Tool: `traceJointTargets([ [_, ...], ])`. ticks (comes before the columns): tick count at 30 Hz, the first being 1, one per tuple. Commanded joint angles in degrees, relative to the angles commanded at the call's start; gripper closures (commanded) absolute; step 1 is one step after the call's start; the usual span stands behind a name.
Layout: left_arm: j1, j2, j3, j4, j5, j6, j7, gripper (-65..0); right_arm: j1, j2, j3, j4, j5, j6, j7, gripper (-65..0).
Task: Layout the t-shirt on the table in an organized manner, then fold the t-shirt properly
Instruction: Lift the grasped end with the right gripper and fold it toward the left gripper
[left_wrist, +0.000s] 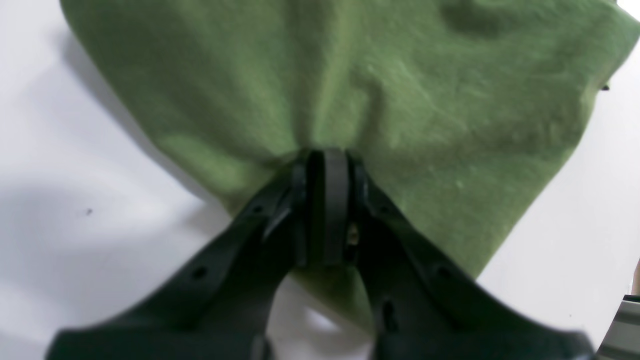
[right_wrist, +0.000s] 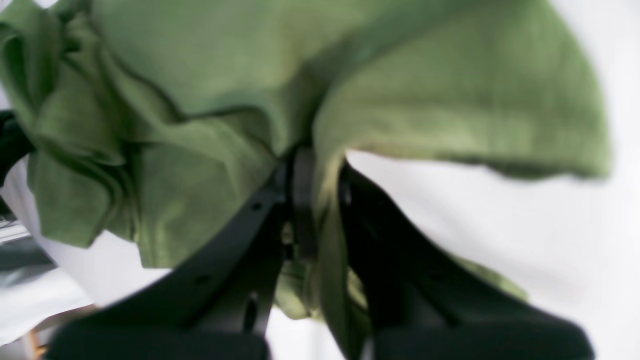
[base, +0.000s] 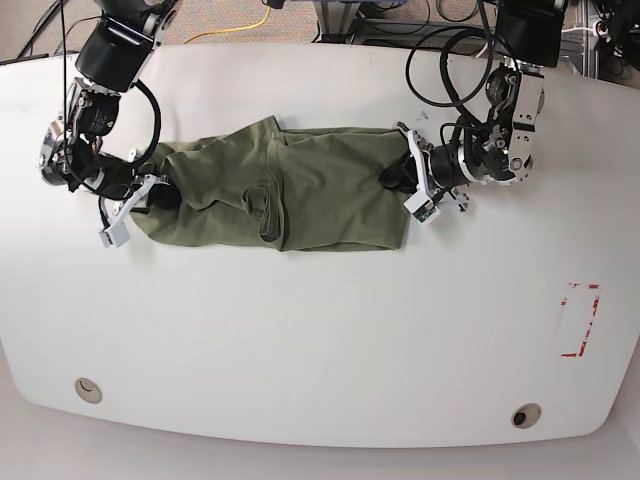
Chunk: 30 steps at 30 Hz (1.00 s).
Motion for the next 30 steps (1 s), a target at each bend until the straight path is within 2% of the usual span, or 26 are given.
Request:
traceJointTargets([
  [5, 0.0, 0.0, 0.0, 0.0, 0.0, 0.0, 0.0, -2.4, -0.4, -0.4, -2.8, 10.3, 0.4, 0.0, -1.7, 0.0],
  [13, 0.0, 0.1, 0.0, -0.1, 0.1, 0.0, 0.0, -2.4, -2.9, -2.3, -7.9, 20.2, 0.4, 0.0, -2.9, 0.0],
  [14, 0.0, 0.2, 0.0, -0.1, 0.1, 0.0, 0.0, -2.4, -3.5, -2.7, -9.9, 22.2, 0.4, 0.0, -3.0, 0.0],
  [20, 0.0, 0.2, 0.0, -0.1, 0.1, 0.0, 0.1, -2.4, -5.8, -7.5, -17.1, 28.2, 0.4, 0.0, -3.0, 0.0],
  [30, 0.0, 0.3, 0.1, -1.5, 0.1, 0.0, 0.1, -2.4, -5.5, -14.0, -25.4, 28.6, 0.0, -0.22, -3.0, 0.0],
])
